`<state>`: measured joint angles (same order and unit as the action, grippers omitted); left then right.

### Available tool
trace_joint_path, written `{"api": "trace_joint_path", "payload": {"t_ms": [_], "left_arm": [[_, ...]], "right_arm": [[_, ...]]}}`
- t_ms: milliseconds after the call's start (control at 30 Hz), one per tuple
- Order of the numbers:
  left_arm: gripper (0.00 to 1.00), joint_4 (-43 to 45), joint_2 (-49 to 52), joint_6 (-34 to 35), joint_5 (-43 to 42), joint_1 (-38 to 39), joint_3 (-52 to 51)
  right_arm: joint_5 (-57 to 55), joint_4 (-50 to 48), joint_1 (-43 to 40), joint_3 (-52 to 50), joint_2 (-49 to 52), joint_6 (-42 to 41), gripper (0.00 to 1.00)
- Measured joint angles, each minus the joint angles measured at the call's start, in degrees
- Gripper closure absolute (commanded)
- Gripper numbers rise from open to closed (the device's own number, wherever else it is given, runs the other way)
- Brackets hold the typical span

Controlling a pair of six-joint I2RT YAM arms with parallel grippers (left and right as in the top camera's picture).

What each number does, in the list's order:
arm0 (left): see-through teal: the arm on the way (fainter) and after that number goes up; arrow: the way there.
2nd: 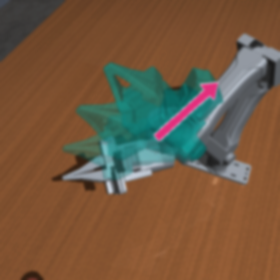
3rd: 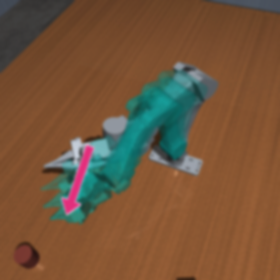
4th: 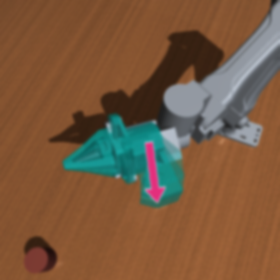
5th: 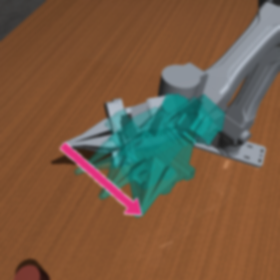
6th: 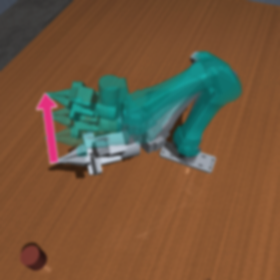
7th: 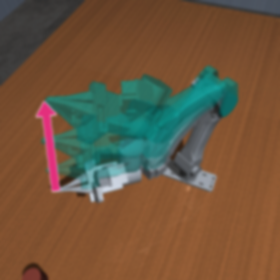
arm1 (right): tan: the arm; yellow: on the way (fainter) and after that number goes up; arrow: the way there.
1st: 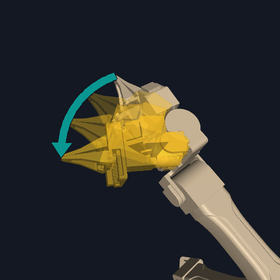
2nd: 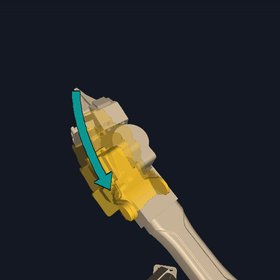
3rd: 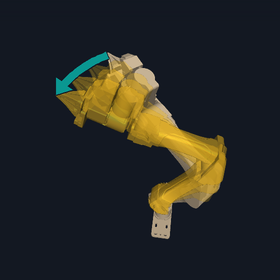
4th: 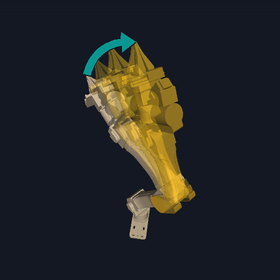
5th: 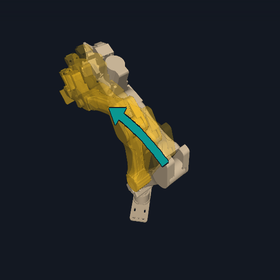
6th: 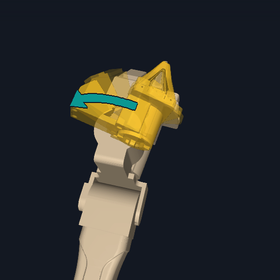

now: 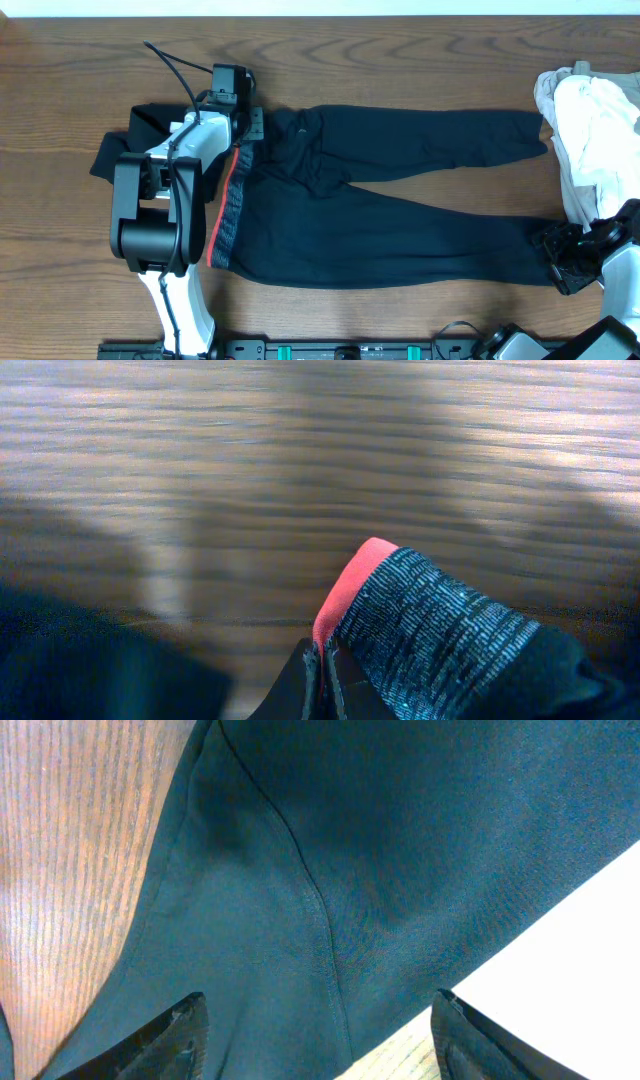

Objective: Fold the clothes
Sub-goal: 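Move the left gripper down along the waistband and grasp its lower edge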

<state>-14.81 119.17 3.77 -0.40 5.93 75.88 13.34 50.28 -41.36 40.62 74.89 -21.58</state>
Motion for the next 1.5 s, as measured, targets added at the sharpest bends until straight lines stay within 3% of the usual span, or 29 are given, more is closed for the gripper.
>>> {"api": "trace_joint_path", "payload": {"t_ms": [467,500,567,633,700,767,1167,1500], "left_arm": [[0.9,-2.23,-4.28,4.35,3.87,-4.66,-0.48],[0.86,-2.54,-5.33,4.39,3.98,-4.68,-0.48],[0.64,-3.69,-8.33,4.79,4.28,-4.7,-0.48],[0.54,-5.01,-10.93,4.9,4.57,-4.7,-0.48],[0.32,-6.6,-13.49,5.16,4.87,-4.7,-0.48],[0.25,-9.22,-16.65,5.01,5.07,-4.7,-0.5],[0.24,-33.48,-42.82,5.27,5.6,-4.72,-0.52],[0.25,-55.6,-48.78,10.36,5.44,-4.72,-0.57]], "right_arm": [[0.0,-0.39,0.02,0.0,0.0,0.0,0.29],[0.0,-0.48,0.0,0.0,0.0,0.02,0.29],[0.0,-0.94,0.02,0.0,0.0,0.42,0.28],[-0.02,-1.33,0.0,0.0,0.0,1.22,0.26],[-0.02,-1.55,0.02,0.0,0.0,1.81,0.24],[-0.02,-1.57,0.02,0.0,0.0,2.38,0.23],[-6.58,1.86,-1.51,-0.09,0.02,-0.11,0.18],[-9.33,-1.68,-12.22,-2.16,0.04,-2.6,0.31]]}}
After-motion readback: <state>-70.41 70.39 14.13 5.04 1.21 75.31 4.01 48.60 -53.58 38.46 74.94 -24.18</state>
